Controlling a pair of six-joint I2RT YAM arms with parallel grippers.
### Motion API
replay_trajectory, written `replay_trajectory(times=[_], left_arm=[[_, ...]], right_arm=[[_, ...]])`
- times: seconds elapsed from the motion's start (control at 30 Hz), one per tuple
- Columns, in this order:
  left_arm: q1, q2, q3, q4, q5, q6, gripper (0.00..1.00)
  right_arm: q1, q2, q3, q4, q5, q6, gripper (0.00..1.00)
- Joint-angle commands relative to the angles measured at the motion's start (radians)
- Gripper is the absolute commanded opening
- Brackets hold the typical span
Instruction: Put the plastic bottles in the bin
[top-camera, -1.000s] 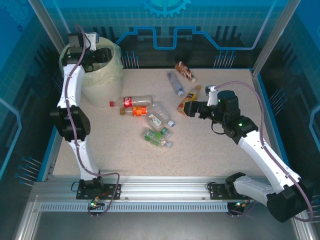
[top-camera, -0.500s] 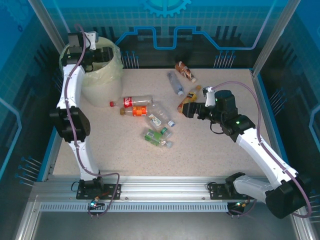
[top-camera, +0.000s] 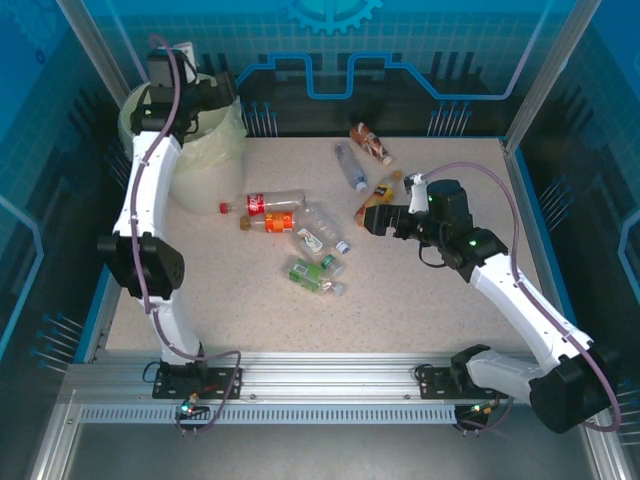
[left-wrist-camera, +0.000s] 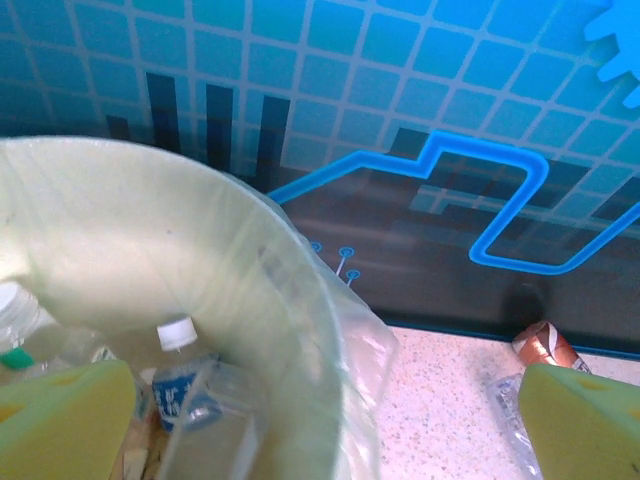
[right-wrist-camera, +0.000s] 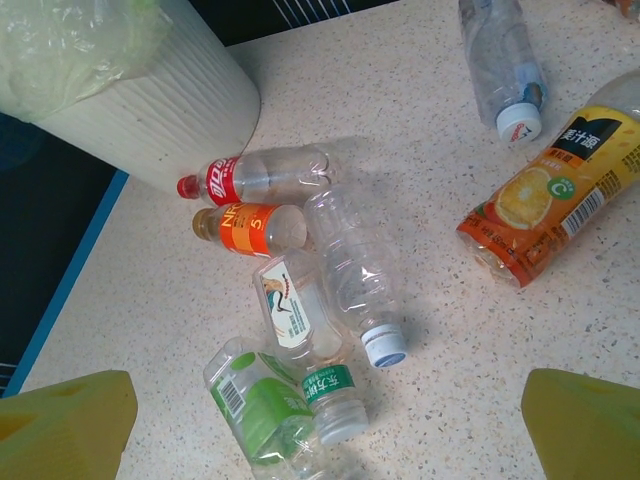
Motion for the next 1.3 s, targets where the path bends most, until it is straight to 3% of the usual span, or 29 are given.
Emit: replay_trajectory(times=[0.0, 0.23, 0.33, 0.57, 0.73, 1.1, 1.27], left_arm=[[-0.096, -0.114, -0.112, 0.007, -0.198, -0.093, 0.99], [-0.325, -0.419, -0.638, 0.174, -0.362, -0.376, 0.99], [-0.397, -0.496, -0.764, 0.120, -0.412, -0.537, 0.99], [-0.485, -0.545, -0.954, -0.127, -0.248, -0.992, 0.99], [-0.524, -0.563, -1.116, -0.097, -0.054, -1.247, 0.99], [-0.575, -0.396, -1.143, -0.045, 0.103, -1.401, 0.99], [-0.592, -0.328, -1.131, -0.020, 0.094, -1.433, 0.99]], right_arm=[[-0.003, 0.005, -0.023, 0.005, 0.037, 0.041, 1.00], [-0.004, -0.002, -0.105, 0.003, 0.126, 0.080, 1.00], [-0.004, -0.014, -0.137, 0.007, 0.150, 0.093, 1.00], [-0.006, -0.038, -0.180, -0.004, 0.219, 0.121, 1.00], [-0.006, -0.046, -0.213, 0.017, 0.240, 0.155, 1.00], [-0.005, -0.045, -0.200, -0.018, 0.235, 0.149, 1.00], [-0.005, -0.070, -0.210, -0.024, 0.239, 0.155, 1.00]])
